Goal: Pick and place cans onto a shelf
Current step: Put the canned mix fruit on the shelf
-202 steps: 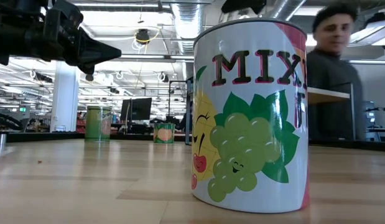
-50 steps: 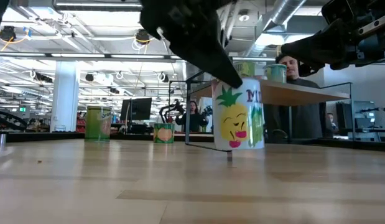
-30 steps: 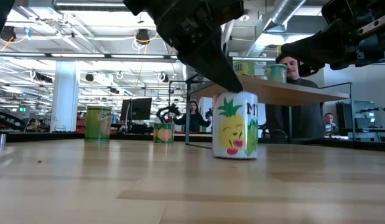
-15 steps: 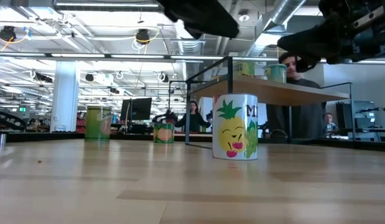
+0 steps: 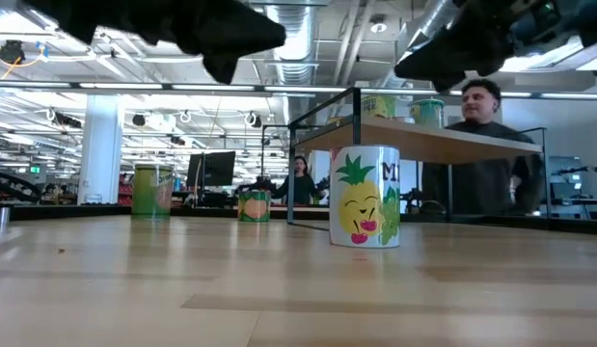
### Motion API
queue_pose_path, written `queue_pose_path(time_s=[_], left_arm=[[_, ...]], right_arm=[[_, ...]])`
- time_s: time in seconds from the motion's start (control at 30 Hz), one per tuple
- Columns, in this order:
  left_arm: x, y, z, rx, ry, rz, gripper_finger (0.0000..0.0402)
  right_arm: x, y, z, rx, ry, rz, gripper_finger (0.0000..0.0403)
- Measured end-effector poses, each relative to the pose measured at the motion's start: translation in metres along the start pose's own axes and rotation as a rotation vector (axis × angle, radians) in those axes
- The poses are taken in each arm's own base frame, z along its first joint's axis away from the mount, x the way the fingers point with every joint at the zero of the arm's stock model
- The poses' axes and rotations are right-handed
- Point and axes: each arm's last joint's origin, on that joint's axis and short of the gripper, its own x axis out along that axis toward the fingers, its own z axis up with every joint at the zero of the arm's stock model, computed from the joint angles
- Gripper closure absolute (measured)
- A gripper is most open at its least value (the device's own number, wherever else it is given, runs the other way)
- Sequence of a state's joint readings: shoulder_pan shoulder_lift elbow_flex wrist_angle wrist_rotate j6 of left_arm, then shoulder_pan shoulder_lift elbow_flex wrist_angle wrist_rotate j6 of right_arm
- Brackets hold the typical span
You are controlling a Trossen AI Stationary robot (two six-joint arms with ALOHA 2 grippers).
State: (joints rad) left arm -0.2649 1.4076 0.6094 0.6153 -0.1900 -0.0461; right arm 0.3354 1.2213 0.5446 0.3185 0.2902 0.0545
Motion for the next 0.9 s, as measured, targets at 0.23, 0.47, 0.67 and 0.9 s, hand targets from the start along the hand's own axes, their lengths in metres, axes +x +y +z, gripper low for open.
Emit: queue_pose_path(time_s=[0.23,0.47,0.67,0.9], left_arm=[[-0.023,0.013,-0.026,-0.048,-0.149,0.028,0.0379],[-0.031,0.025,-0.041,-0.065,-0.15,0.077,0.0379],[-0.031,0.027,-0.042,-0.047,-0.142,0.088,0.0379],[-0.031,0.027,-0.043,-0.043,-0.127,0.088,0.0379]], right_arm=[[0.025,0.008,0.014,-0.05,0.206,0.025,0.0241],[0.053,0.018,0.016,-0.147,0.44,0.065,0.0232],[0.074,0.024,0.014,-0.235,0.61,0.073,0.0255],[0.091,0.029,0.014,-0.298,0.706,0.073,0.0291]])
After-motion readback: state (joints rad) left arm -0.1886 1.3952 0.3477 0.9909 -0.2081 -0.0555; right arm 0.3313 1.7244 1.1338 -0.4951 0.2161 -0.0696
